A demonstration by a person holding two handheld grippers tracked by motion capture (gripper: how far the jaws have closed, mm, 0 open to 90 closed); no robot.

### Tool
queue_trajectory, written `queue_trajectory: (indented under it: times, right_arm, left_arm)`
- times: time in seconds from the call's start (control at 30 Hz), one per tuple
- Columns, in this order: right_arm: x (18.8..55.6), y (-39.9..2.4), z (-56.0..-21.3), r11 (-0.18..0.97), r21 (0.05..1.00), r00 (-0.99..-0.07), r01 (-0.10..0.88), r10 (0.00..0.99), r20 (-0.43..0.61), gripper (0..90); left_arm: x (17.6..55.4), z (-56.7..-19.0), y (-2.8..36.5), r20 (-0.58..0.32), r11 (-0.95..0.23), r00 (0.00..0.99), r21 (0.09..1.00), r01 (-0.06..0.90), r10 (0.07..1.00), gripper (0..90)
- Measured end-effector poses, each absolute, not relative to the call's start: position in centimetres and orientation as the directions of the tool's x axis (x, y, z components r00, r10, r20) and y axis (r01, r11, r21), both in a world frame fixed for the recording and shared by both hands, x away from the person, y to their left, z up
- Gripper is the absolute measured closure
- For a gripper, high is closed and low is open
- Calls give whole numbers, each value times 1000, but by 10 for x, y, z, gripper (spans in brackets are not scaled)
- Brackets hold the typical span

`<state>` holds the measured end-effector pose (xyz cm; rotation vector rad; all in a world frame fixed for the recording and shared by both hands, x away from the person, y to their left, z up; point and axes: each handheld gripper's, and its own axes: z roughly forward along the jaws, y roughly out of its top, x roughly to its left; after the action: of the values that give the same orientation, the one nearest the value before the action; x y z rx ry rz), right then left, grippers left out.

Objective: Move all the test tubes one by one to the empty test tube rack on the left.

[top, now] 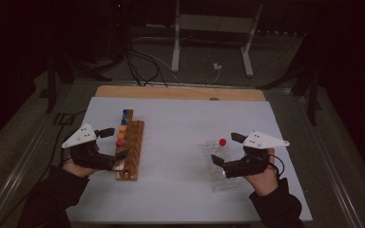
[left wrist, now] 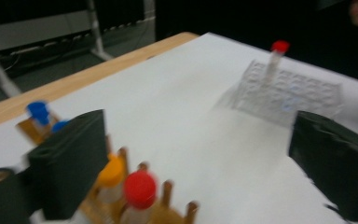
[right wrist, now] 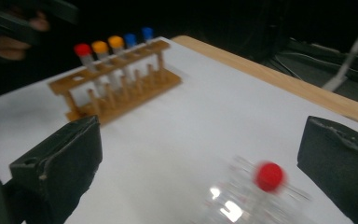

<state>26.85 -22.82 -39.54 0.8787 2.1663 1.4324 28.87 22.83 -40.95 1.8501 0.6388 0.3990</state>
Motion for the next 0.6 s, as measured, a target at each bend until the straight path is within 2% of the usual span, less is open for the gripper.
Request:
queue_trajectory:
  times: [0.2, 0.23, 0.27, 0.33, 0.4, 0.5, 0.6]
  right_arm:
    - [283, -250, -424, 288, 881, -659, 375, 751, 35, 77]
    - [286, -252, -430, 287, 873, -646, 394, 763, 41, 110]
    - [288, -254, -436, 289, 865, -637, 409, 770, 44, 188]
    - [294, -254, -446, 302, 850, -626, 433, 779, 42, 244]
    - [299, -254, -453, 307, 840, -627, 448, 777, 51, 383]
    - [307, -250, -460, 322, 826, -619, 462, 785, 40, 496]
    - [313, -246, -466, 341, 815, -617, 468, 786, 25, 560]
  left_arm:
    - [283, -402, 217, -26, -261, 821, 942, 211, 571, 20]
    - [283, -401, 216, -31, -259, 827, 942, 211, 561, 20]
    - [282, -400, 214, -32, -258, 829, 943, 210, 558, 20]
    - [282, -400, 210, -33, -260, 839, 943, 206, 543, 20]
    - [281, -400, 207, -27, -268, 842, 942, 203, 539, 20]
    - [282, -401, 203, -31, -273, 848, 940, 205, 529, 20]
    - [283, -402, 201, -36, -272, 852, 940, 206, 522, 20]
